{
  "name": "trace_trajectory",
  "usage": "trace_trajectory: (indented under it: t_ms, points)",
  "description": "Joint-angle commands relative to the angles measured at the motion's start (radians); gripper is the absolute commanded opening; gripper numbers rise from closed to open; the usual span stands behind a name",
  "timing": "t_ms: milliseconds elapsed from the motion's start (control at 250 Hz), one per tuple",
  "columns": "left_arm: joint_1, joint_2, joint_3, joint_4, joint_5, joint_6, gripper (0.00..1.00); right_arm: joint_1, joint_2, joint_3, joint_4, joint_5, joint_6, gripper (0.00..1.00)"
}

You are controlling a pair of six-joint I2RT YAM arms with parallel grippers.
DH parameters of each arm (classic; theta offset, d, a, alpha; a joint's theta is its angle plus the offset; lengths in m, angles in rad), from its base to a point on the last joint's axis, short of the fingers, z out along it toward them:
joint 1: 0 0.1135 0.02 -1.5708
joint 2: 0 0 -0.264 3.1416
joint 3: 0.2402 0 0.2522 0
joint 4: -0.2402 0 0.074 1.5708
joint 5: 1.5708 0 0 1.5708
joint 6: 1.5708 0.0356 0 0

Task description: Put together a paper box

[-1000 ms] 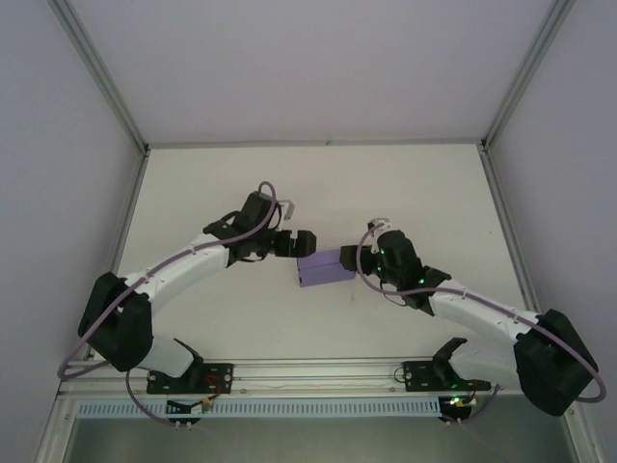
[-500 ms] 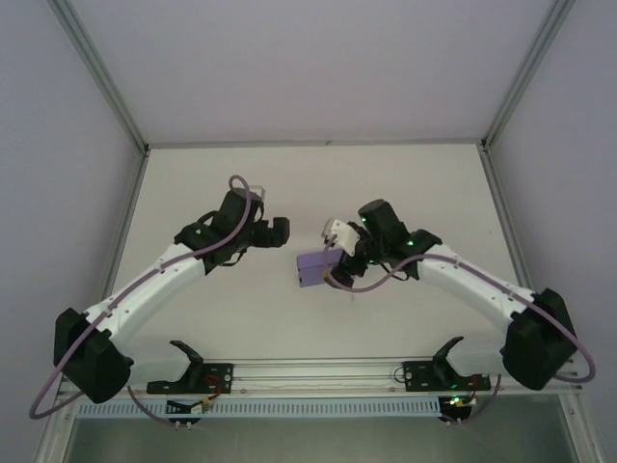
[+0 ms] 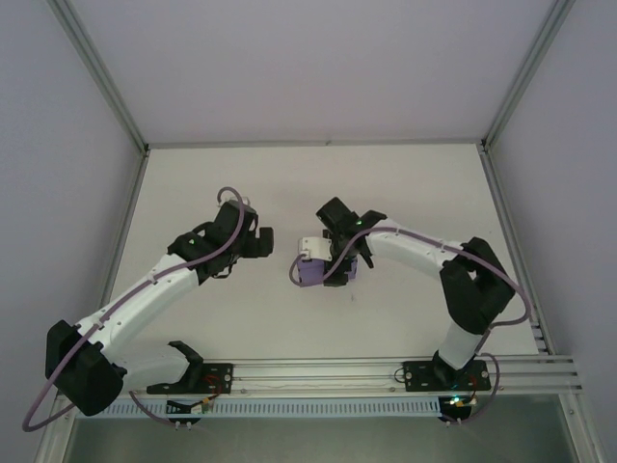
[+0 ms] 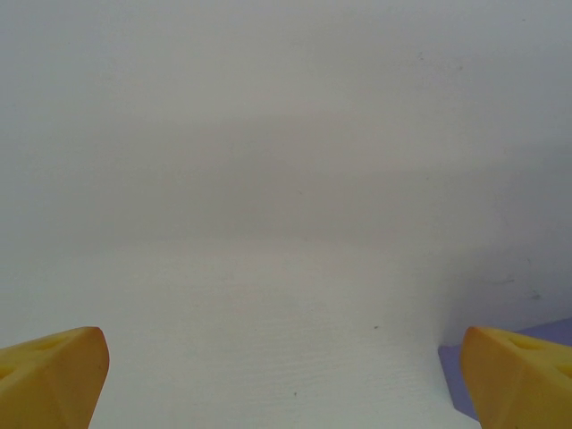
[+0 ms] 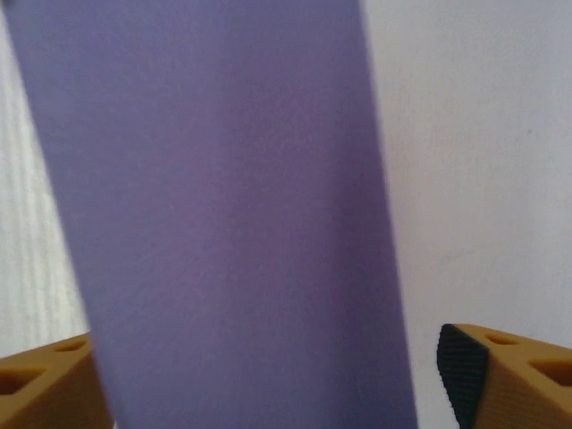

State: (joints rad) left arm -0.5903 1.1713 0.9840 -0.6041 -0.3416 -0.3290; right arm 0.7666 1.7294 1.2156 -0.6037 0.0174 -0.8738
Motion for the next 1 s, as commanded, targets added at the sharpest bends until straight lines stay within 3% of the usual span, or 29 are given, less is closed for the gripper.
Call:
trace_trajectory:
  t_ms: [0, 164, 339, 431, 527, 635, 727, 854, 998]
  points:
    - [0.008, -0.017, -0.007, -0.032, -0.034, -0.016, 1.00, 0.023, 0.029, 0.042, 0.010, 0.116, 0.006, 0.81]
    - [0.008, -0.029, -0.003, -0.046, -0.049, -0.015, 1.00, 0.039, 0.037, -0.001, 0.194, 0.296, -0.006, 0.64]
    - [0.008, -0.042, -0.015, -0.048, -0.089, -0.030, 1.00, 0.040, 0.056, -0.070, 0.472, 0.481, -0.118, 0.62]
    - [0.009, -0.043, -0.022, -0.049, -0.112, -0.041, 1.00, 0.040, 0.089, -0.110, 0.662, 0.580, -0.190, 0.65]
    - [0.009, -0.042, -0.037, -0.032, -0.127, -0.048, 1.00, 0.051, 0.104, -0.145, 0.735, 0.626, -0.211, 0.66]
    - [0.008, -0.037, -0.039, -0.021, -0.127, -0.047, 1.00, 0.080, 0.072, -0.181, 0.640, 0.598, -0.132, 0.73]
    - [0.008, -0.034, -0.033, -0.035, -0.137, -0.038, 1.00, 0.118, 0.026, -0.180, 0.435, 0.565, 0.007, 0.80]
    - [0.010, -0.038, -0.037, -0.027, -0.137, -0.038, 1.00, 0.158, -0.050, -0.208, 0.262, 0.485, 0.171, 1.00]
    - [0.015, -0.038, -0.039, -0.008, -0.116, -0.033, 1.00, 0.176, -0.127, -0.218, 0.118, 0.390, 0.314, 1.00]
